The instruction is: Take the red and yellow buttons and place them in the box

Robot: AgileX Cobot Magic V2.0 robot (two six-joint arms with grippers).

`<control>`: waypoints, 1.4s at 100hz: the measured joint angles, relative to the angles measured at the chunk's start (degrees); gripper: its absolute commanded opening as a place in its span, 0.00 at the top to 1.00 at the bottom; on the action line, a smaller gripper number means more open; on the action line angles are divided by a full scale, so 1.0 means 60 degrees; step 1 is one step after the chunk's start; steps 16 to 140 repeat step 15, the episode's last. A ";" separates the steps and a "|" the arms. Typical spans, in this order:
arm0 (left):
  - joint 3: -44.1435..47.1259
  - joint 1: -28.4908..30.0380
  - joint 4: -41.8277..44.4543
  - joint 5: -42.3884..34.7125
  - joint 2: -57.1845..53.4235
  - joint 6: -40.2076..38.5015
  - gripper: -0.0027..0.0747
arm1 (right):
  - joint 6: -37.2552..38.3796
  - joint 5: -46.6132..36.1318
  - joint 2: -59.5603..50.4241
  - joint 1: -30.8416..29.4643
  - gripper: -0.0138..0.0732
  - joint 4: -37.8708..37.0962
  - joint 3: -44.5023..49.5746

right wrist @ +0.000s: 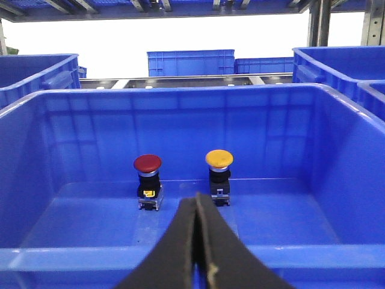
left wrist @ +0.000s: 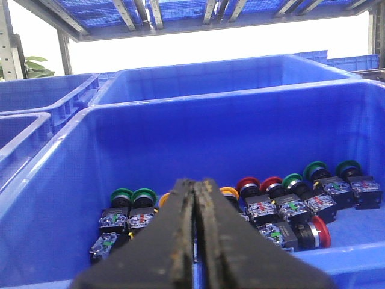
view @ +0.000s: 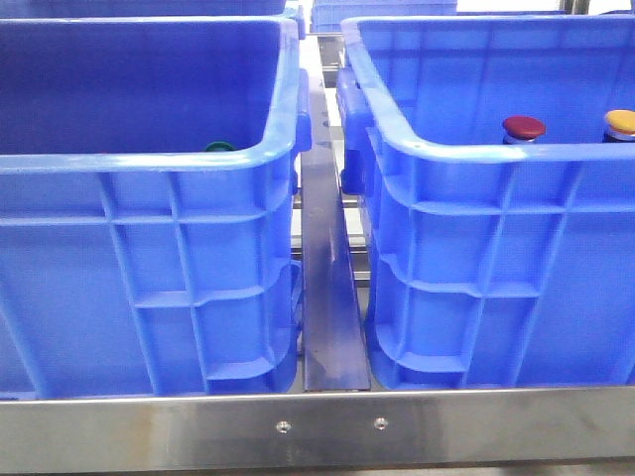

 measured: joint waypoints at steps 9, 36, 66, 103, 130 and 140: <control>0.0000 0.0000 0.0000 0.0000 0.0000 0.0000 0.99 | 0.0000 0.0000 0.0000 0.0000 0.92 0.0000 0.0000; 0.0000 0.0000 0.0000 0.0000 0.0000 0.0000 0.99 | 0.0000 0.0000 0.0000 0.0000 0.92 0.0000 0.0000; 0.0000 0.0000 0.0000 0.0000 0.0000 0.0000 0.99 | 0.0000 0.0000 0.0000 0.0000 0.92 0.0000 0.0000; 0.0000 0.0000 0.0000 0.0000 0.0000 0.0000 0.99 | 0.0000 0.0000 0.0000 0.0000 0.92 0.0000 0.0000; 0.0000 0.0000 0.0000 0.0000 0.0000 0.0000 0.99 | 0.0000 0.0000 0.0000 0.0000 0.92 0.0000 0.0000; 0.0000 0.0000 0.0000 0.0000 0.0000 0.0000 0.99 | 0.0000 0.0000 0.0000 0.0000 0.92 0.0000 0.0000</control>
